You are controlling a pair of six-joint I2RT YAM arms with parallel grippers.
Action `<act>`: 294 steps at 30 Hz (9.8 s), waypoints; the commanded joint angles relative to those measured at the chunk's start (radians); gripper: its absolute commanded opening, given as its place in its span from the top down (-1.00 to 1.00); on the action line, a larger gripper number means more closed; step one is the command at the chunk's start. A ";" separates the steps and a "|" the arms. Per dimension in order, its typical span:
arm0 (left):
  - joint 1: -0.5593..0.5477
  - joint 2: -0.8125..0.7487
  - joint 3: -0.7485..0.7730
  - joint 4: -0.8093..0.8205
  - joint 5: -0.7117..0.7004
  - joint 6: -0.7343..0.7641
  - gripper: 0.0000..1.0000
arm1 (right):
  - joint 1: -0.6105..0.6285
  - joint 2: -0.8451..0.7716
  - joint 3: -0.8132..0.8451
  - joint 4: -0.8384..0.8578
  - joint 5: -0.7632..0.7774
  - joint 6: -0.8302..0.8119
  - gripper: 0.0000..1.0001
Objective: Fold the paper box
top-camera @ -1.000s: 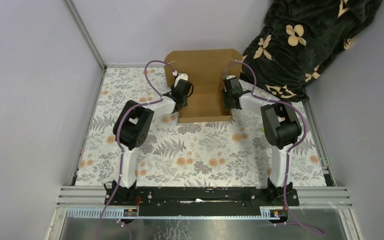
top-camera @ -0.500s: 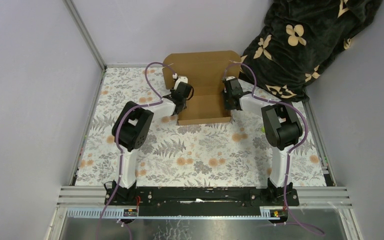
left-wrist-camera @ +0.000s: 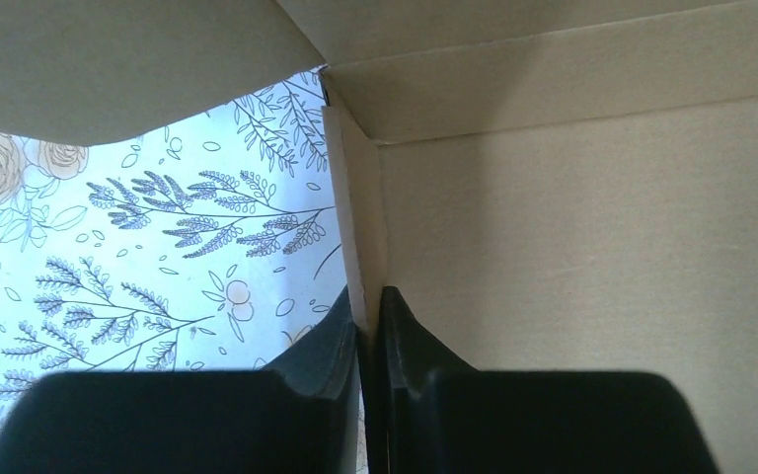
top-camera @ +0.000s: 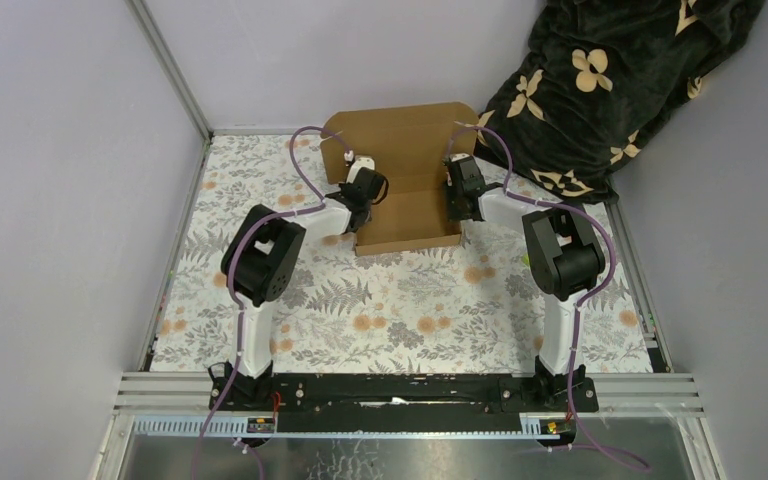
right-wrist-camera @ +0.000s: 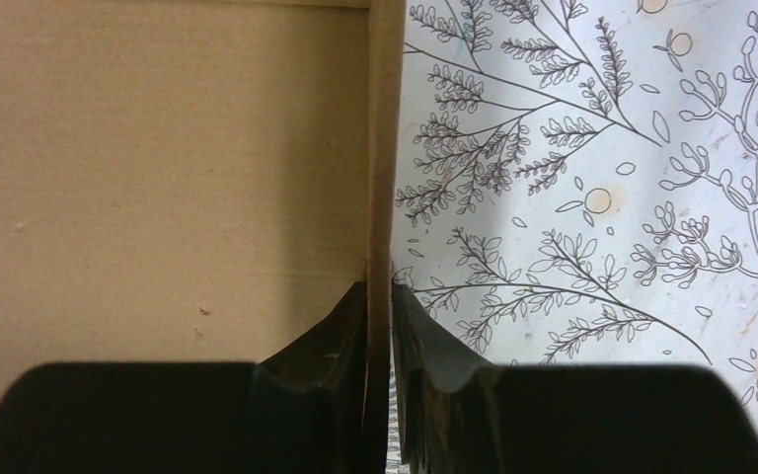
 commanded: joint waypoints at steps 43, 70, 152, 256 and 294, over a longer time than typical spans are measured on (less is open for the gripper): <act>-0.156 0.063 0.069 -0.359 -0.372 -0.111 1.00 | 0.002 -0.247 -0.155 -0.121 -0.012 0.051 0.51; -0.089 -0.134 -0.054 -0.140 0.051 -0.098 0.06 | 0.002 -0.248 -0.165 -0.123 -0.038 0.058 0.50; -0.048 -0.149 -0.067 -0.061 0.117 -0.125 -0.03 | 0.003 -0.239 -0.182 -0.132 -0.072 0.050 0.51; -0.072 -0.004 -0.050 0.062 -0.094 -0.088 0.30 | 0.003 -0.281 -0.183 -0.212 -0.070 0.020 0.51; -0.028 -0.229 -0.135 -0.135 0.169 -0.091 0.02 | 0.004 -0.328 -0.170 -0.252 -0.075 0.045 0.23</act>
